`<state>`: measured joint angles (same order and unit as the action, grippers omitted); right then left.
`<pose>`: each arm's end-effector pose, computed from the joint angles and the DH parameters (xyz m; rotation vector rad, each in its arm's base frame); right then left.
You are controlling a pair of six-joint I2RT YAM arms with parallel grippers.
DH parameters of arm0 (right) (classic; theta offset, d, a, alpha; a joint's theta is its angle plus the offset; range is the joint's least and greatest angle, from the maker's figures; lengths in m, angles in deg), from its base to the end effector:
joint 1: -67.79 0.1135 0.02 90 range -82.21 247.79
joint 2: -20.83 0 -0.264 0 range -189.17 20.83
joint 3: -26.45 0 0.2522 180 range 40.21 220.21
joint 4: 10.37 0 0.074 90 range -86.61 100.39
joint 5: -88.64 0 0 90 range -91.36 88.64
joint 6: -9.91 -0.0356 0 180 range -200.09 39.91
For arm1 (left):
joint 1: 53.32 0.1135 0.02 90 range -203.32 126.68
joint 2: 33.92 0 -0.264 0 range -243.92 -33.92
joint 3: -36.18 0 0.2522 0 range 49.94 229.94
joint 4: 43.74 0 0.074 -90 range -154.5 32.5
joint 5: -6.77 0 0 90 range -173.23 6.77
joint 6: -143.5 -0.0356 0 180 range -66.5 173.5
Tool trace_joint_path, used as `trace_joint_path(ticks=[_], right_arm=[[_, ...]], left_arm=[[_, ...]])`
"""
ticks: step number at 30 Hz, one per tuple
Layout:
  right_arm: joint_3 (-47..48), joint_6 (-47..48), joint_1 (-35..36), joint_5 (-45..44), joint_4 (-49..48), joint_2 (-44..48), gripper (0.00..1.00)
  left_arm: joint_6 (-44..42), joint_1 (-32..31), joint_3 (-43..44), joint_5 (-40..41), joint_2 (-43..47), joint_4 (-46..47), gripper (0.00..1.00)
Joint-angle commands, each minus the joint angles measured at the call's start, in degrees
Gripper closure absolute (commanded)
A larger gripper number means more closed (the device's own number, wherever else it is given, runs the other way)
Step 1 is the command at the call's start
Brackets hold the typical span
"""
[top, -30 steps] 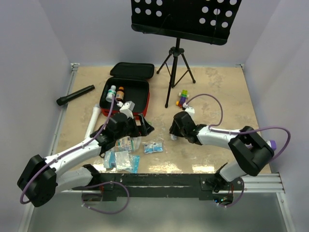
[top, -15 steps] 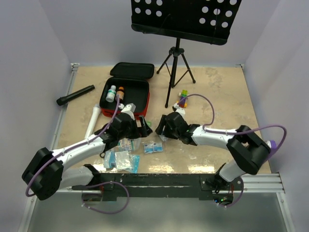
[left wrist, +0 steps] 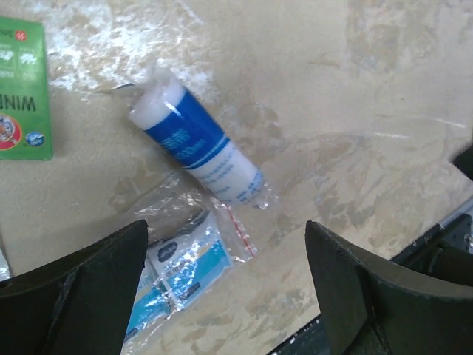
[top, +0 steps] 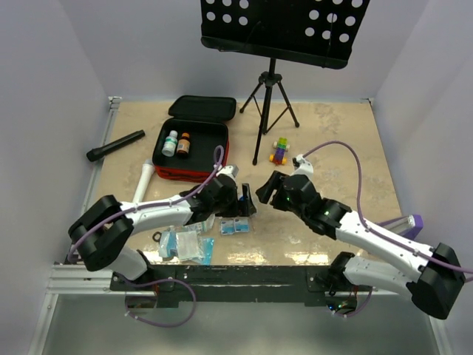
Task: Organize the medicine kit
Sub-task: Pick up the pill bottle at the center of the board, then place the pill bottle in the medicine box.
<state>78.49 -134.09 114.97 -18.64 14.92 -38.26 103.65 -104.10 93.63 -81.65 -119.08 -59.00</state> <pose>0.1613 0.1585 0.2513 0.3126 2.1719 0.7190 0.1912 -0.2327 0.1846 -0.0012 2.4789 -0.8101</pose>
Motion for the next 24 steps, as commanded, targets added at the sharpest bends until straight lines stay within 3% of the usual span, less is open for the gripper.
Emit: trace_joint_path(ticks=[1,11,15,17,19,24], right_arm=[[-1.6,1.5,-0.2,-1.0,3.8,4.8,0.31],[-8.0,1.8,-0.2,2.4,2.2,12.6,0.33],[-9.5,1.7,-0.2,3.2,1.6,13.7,0.34],[-9.9,1.8,-0.2,3.4,1.5,13.8,0.34],[-9.9,1.9,-0.2,3.5,1.3,14.4,0.34],[-9.5,2.5,-0.2,3.7,0.6,14.6,0.34]], left_arm=[[5.8,0.1,2.3,5.5,-3.1,0.5,0.09],[5.3,0.2,14.1,10.3,-15.9,-4.1,0.13],[3.2,0.2,16.9,10.8,-18.7,-6.8,0.19],[2.1,0.2,17.2,11.1,-19.4,-7.9,0.26],[0.4,0.1,16.6,10.7,-19.1,-7.6,0.40],[-3.5,0.1,15.7,11.0,-16.4,-7.6,0.56]])
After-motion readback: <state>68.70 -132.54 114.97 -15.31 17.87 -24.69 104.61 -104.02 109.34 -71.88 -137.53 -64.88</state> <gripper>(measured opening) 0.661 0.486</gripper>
